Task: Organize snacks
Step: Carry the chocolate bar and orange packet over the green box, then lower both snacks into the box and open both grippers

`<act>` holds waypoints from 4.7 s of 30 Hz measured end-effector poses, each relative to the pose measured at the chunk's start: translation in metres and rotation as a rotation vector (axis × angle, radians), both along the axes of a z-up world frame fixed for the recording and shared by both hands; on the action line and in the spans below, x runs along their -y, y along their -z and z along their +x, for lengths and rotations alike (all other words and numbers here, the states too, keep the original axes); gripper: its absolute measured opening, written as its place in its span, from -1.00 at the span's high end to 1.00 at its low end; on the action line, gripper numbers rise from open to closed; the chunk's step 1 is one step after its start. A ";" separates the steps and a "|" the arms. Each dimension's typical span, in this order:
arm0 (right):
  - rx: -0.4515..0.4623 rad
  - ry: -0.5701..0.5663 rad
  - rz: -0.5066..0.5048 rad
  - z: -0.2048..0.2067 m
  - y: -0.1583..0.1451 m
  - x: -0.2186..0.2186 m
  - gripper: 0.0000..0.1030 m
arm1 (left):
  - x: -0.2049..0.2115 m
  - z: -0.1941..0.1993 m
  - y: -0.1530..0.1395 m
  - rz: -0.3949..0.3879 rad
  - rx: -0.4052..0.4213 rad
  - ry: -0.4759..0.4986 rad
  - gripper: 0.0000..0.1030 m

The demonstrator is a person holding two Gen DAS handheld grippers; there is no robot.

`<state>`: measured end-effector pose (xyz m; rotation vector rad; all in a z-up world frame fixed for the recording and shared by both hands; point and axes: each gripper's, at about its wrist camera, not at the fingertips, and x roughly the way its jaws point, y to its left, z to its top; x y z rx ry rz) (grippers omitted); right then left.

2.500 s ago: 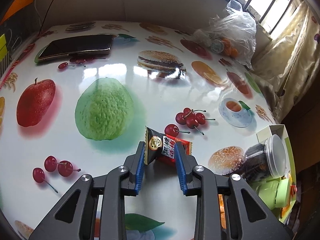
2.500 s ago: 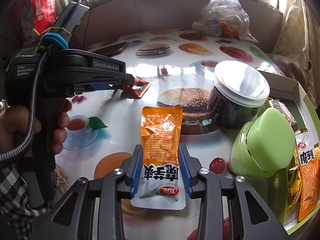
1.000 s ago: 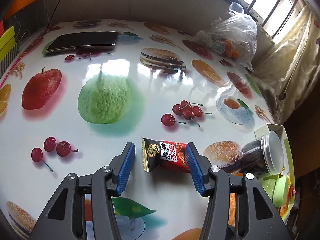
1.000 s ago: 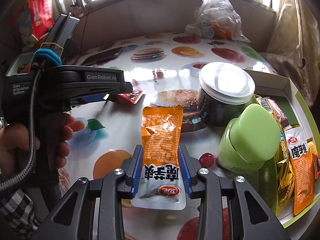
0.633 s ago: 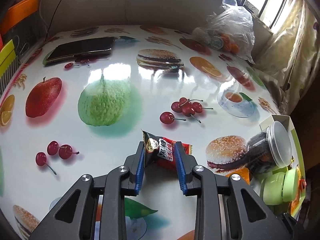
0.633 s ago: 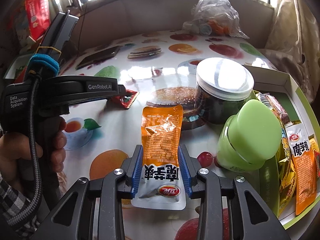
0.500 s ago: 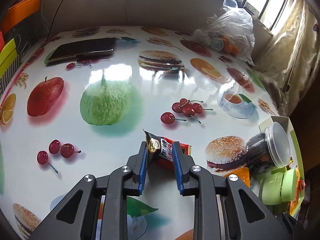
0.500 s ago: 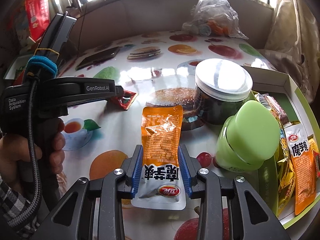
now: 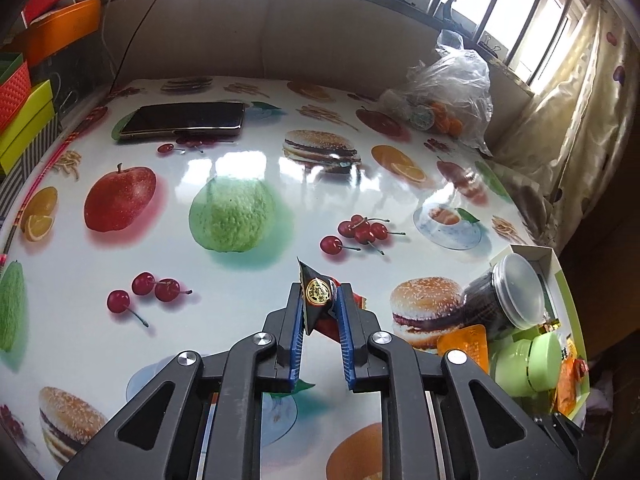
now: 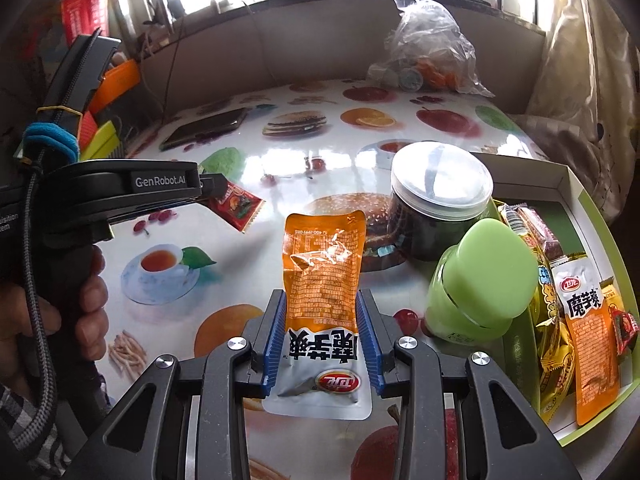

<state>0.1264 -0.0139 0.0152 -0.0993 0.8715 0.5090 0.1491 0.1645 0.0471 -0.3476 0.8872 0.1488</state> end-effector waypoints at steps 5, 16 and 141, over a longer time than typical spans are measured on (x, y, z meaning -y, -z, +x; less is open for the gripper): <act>0.022 0.000 0.000 -0.008 -0.009 0.002 0.36 | 0.001 -0.014 -0.013 -0.001 0.030 -0.001 0.68; 0.074 0.008 0.020 -0.023 -0.033 0.016 0.36 | 0.012 -0.045 -0.037 0.004 0.077 0.014 0.67; 0.127 0.329 -0.028 -0.028 -0.038 0.207 -0.04 | 0.216 -0.050 -0.053 0.150 0.103 0.368 0.10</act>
